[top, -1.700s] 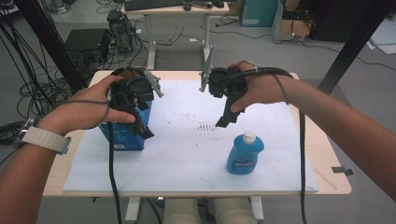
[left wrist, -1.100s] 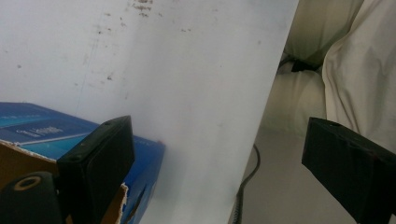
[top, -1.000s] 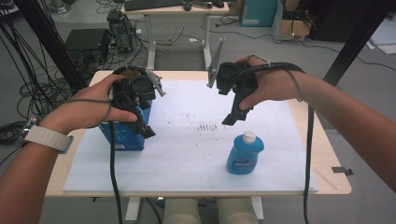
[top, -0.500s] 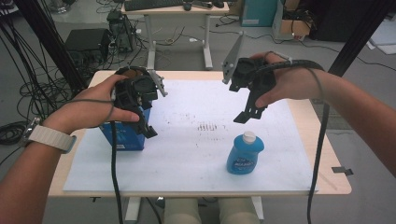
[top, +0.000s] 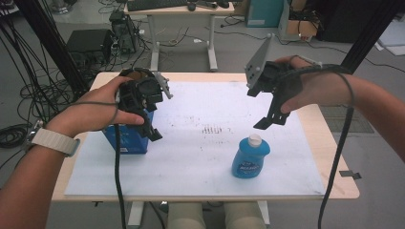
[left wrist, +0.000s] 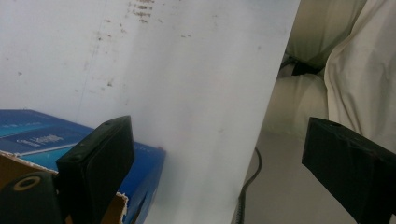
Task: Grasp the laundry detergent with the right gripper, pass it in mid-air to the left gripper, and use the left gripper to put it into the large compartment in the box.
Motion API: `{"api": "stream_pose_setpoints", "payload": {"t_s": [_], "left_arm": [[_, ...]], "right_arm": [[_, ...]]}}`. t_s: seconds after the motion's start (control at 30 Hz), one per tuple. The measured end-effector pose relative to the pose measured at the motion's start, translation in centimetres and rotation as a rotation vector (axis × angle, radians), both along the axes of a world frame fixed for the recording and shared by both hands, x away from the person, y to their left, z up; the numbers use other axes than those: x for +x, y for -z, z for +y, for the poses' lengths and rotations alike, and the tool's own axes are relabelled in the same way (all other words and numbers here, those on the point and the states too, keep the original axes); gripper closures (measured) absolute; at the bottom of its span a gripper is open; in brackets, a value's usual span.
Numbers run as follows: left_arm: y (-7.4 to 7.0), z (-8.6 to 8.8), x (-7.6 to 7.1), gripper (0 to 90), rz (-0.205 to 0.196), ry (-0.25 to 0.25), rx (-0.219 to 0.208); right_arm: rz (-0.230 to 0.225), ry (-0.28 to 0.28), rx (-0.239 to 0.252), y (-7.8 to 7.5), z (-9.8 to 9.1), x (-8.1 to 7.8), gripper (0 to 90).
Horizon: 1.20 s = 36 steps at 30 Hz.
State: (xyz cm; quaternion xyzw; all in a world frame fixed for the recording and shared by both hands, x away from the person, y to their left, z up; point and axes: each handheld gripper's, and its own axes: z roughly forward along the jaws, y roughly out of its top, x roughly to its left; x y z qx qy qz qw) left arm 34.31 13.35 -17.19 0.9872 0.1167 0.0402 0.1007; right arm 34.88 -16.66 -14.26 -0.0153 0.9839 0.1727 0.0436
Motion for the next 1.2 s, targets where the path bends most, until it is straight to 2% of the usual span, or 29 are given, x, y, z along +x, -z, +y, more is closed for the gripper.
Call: {"api": "stream_pose_setpoints", "payload": {"t_s": [0.2, 0.33, 0.47, 0.63, 0.67, 0.83, 1.2], "left_arm": [[0.3, -0.1, 0.1, 9.7, 0.003, 0.0, -0.001], [0.4, -0.2, 0.0, 9.7, 0.003, -0.001, -0.002], [0.5, -0.2, 0.0, 9.7, 0.004, -0.003, -0.002], [0.5, -0.3, 0.0, 9.7, 0.004, -0.006, -0.004], [0.5, -0.3, 0.0, 9.7, 0.004, -0.005, -0.003], [0.6, -0.3, 0.0, 9.7, 0.006, -0.006, -0.001], [0.8, -0.5, 0.0, 9.7, 0.006, -0.01, -0.002]], "right_arm": [[0.017, -0.001, -0.004, 0.9, -1.6, -0.2, 5.4], [0.03, 0.002, 0.018, 2.0, -2.4, -0.2, 5.5], [0.039, 0.004, 0.006, 2.6, -3.0, -0.1, 5.3], [0.051, 0.009, 0.016, 3.8, -3.7, -0.1, 5.2], [0.053, 0.015, 0.033, 4.3, -4.0, -0.1, 5.3], [0.059, 0.018, 0.022, 4.7, -4.3, -0.1, 5.3], [0.064, 0.023, 0.043, 6.1, -5.3, -0.2, 5.3]]}}
